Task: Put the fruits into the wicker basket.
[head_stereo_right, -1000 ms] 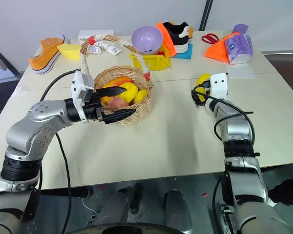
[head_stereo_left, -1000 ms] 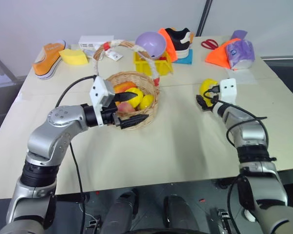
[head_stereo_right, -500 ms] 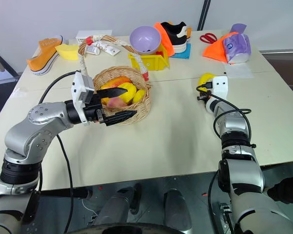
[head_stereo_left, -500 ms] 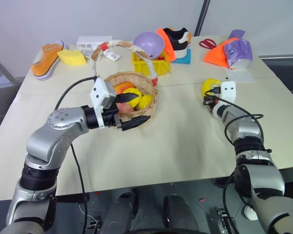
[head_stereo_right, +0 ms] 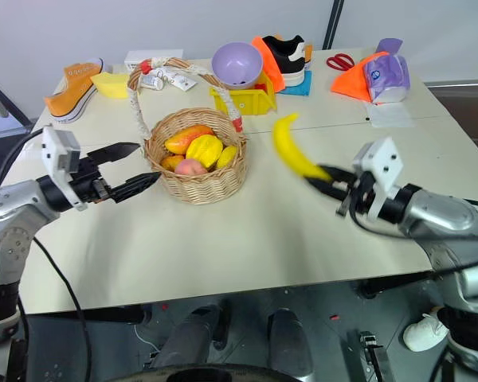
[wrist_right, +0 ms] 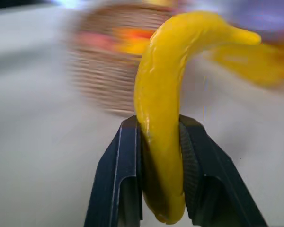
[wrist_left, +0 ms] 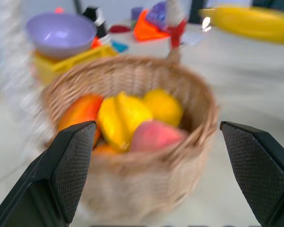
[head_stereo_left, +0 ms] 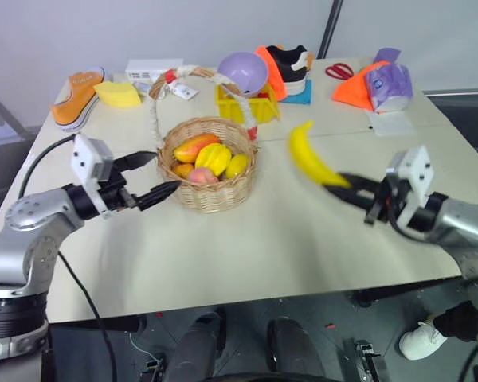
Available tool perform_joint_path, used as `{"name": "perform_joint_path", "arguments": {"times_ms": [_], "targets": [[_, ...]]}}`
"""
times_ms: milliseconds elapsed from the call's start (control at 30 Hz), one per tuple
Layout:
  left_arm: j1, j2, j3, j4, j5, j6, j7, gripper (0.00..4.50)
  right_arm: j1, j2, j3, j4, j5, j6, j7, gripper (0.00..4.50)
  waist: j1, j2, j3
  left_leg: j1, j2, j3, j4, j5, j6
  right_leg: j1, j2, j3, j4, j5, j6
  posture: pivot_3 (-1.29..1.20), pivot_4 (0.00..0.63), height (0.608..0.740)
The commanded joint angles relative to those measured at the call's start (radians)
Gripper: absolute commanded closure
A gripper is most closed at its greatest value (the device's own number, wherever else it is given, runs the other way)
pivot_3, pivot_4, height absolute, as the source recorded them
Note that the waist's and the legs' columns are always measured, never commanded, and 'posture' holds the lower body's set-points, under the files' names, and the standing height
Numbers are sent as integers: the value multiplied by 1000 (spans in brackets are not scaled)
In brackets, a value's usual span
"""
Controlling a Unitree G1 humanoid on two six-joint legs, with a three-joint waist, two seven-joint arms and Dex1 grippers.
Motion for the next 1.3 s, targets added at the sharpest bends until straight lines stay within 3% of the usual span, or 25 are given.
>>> {"name": "perform_joint_path", "arguments": {"times_ms": [33,100,233,367,467,600,700,833,933,1100,1300], "targets": [[-17,15,34,-1,0,-36,-11,0,-129,45,129,-68,37,51,-45,3731,-1,-1,0,0,0,0,0,0,0,1,0,0,-1,0,0,0,150,740],[-24,13,28,-2,-1,-37,-11,0,-209,94,203,-52,9,63,-87,3731,0,-1,0,-1,0,1,0,0,0,0,-1,-1,-2,1,-1,0,150,740],[5,9,18,-74,-39,8,-7,0,-473,321,449,167,-195,90,-252,3731,-4,-1,0,-2,0,1,-1,0,0,-7,-1,-1,-3,1,-1,0,150,740],[31,1,30,-135,-66,38,21,0,-597,488,500,336,-296,123,-383,3731,4,-1,0,-3,0,1,-2,2,1,-11,0,-2,1,3,3,0,150,740],[46,2,30,-163,-75,52,33,0,-629,535,511,387,-327,126,-391,3731,7,-1,0,-4,-1,0,-2,2,1,-12,0,-2,3,3,3,0,150,740],[53,-6,23,-192,-80,57,60,0,-652,561,524,413,-382,91,-387,1994,1,-1,0,-3,-2,0,-1,1,-1,-11,1,-1,3,4,3,0,150,740],[57,-12,24,-207,-86,63,76,0,-609,506,504,320,-413,30,-352,490,3,-1,0,-1,-2,0,-1,1,-1,-11,1,0,5,4,3,0,150,740],[52,-16,16,-218,-94,68,81,0,-486,371,410,143,-340,34,-248,490,8,-1,0,-2,-2,0,-1,1,-1,-11,1,0,4,4,3,0,150,740],[31,-29,1,-217,-103,69,82,0,-445,332,334,126,-321,74,-269,490,2,-1,0,-2,-2,0,-1,1,-1,-10,0,0,4,4,3,0,150,740],[-29,-81,-34,-180,-99,43,92,0,-489,405,320,260,-380,50,-361,490,-2,-1,-1,0,0,0,-1,1,-1,-10,2,1,5,2,-1,0,150,740],[-66,-158,-48,-144,-84,14,129,0,-616,553,338,580,-486,-108,-439,490,-2,-1,-1,0,0,0,-1,3,0,-11,3,0,5,4,3,0,150,740]]}}
